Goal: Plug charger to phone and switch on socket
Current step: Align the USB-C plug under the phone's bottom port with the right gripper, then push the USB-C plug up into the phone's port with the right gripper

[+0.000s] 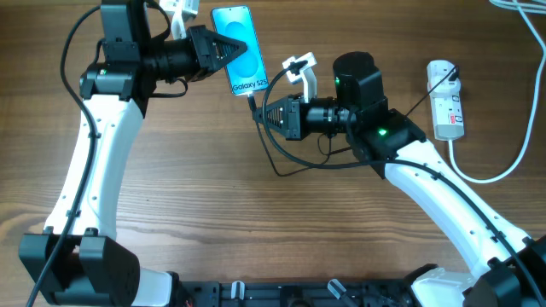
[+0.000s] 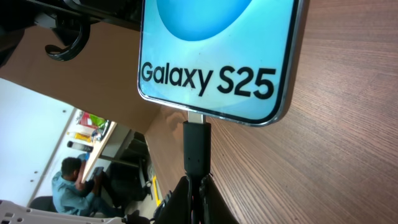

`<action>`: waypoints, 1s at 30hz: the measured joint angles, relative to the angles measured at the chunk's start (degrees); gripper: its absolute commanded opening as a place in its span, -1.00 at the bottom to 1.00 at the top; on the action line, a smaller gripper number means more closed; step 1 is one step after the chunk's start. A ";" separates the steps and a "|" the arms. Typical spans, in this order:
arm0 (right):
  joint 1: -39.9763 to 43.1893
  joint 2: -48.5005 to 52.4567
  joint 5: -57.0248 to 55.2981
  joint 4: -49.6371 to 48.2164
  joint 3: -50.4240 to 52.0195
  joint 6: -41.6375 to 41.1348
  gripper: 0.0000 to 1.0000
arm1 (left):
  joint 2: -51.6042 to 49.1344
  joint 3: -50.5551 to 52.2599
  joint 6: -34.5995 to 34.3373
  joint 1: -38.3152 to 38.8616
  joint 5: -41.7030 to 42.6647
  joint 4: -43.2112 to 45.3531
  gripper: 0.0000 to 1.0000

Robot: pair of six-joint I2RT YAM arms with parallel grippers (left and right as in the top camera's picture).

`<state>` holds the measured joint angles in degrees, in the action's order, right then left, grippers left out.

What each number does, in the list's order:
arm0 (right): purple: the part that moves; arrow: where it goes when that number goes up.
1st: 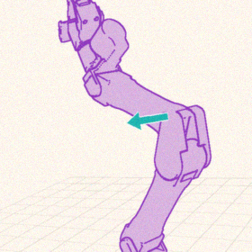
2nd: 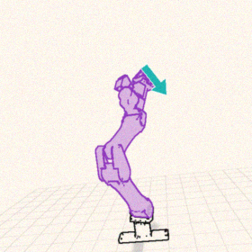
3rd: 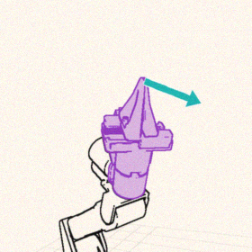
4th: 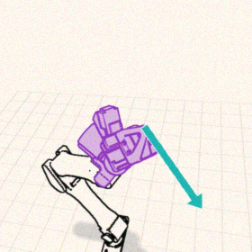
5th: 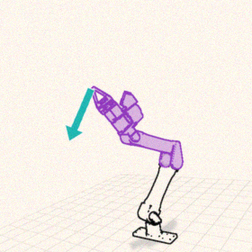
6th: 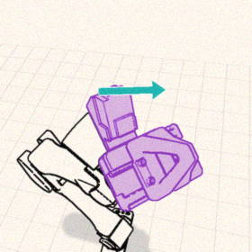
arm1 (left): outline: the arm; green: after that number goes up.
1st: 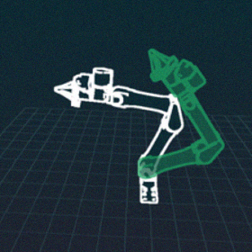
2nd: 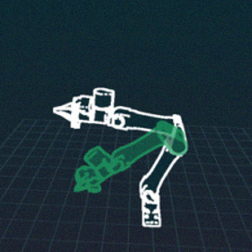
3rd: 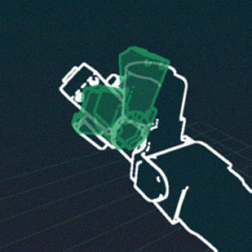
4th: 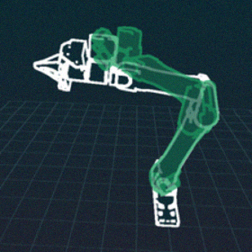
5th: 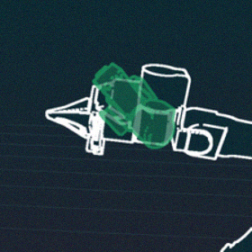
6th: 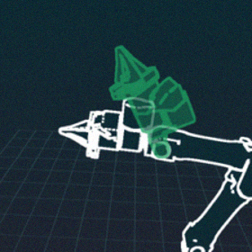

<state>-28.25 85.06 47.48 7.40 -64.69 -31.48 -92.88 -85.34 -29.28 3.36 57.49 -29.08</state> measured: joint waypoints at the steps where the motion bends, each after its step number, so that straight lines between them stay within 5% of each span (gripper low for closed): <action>1: 0.00 0.00 0.00 0.00 0.00 0.00 -0.91 | 0.00 0.00 0.00 0.00 0.00 0.00 -0.92; 30: 0.00 0.00 -1.05 1.77 0.00 0.00 -0.91 | 0.00 0.00 -1.07 0.28 -4.11 -3.48 -0.92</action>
<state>-28.25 85.06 46.44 9.17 -64.69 -31.48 -92.88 -85.34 -30.35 3.64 53.39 -32.56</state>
